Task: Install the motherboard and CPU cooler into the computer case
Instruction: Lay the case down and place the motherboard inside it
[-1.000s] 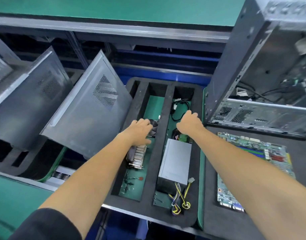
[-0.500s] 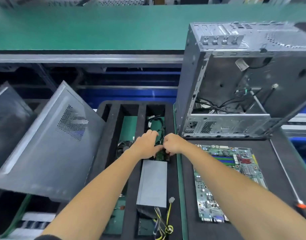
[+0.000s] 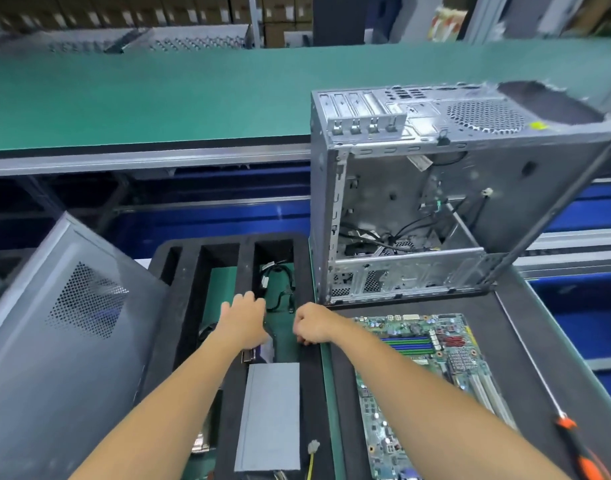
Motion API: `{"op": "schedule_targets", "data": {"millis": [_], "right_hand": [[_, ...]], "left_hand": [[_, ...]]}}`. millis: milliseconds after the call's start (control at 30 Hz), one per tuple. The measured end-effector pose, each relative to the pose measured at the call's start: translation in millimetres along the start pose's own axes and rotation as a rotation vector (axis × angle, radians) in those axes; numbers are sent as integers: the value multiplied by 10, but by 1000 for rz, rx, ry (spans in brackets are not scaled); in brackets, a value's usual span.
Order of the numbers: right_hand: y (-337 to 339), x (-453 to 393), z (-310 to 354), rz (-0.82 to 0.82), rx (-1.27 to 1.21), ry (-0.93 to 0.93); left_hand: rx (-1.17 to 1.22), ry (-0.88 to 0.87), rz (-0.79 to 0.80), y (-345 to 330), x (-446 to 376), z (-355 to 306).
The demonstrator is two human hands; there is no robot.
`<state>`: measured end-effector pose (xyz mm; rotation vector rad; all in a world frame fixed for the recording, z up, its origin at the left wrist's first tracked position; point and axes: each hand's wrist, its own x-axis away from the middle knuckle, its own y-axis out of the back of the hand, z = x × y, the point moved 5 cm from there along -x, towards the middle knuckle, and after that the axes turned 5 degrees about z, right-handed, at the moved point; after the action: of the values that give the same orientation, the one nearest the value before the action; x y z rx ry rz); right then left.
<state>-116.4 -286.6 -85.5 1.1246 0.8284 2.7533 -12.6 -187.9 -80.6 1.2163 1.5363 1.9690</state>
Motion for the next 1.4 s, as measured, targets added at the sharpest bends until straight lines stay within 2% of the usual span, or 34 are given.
{"op": "schedule_targets", "data": {"millis": [233,500,633,733,867,1000,1167,1300,1400], "right_hand": [[-69,-109,-23,53,236,-3],[-178,-159,-76,157,323,-14],[-140,-221,50,162,452,-21],[-80,-305,128,102,456,3],[-33,-448,146,-9,471,54],[-111,-562,198,-74,596,112],[-70,-627,184,-79,558,92],[-71,-627,159,-98,565,80],[-84,-645,156,-105,567,94]], "left_hand": [[-106,-74,-12,11,-147,-140],[-52,-111,14,7,-358,-310],[66,-159,38,-20,-440,-376],[190,-138,29,-7,-500,-290],[442,-54,-66,57,-593,-47],[544,-28,-146,109,-744,110],[528,-33,-34,11,-981,40],[560,-49,139,-130,-1124,-113],[628,9,290,-210,-1201,-127]]}}
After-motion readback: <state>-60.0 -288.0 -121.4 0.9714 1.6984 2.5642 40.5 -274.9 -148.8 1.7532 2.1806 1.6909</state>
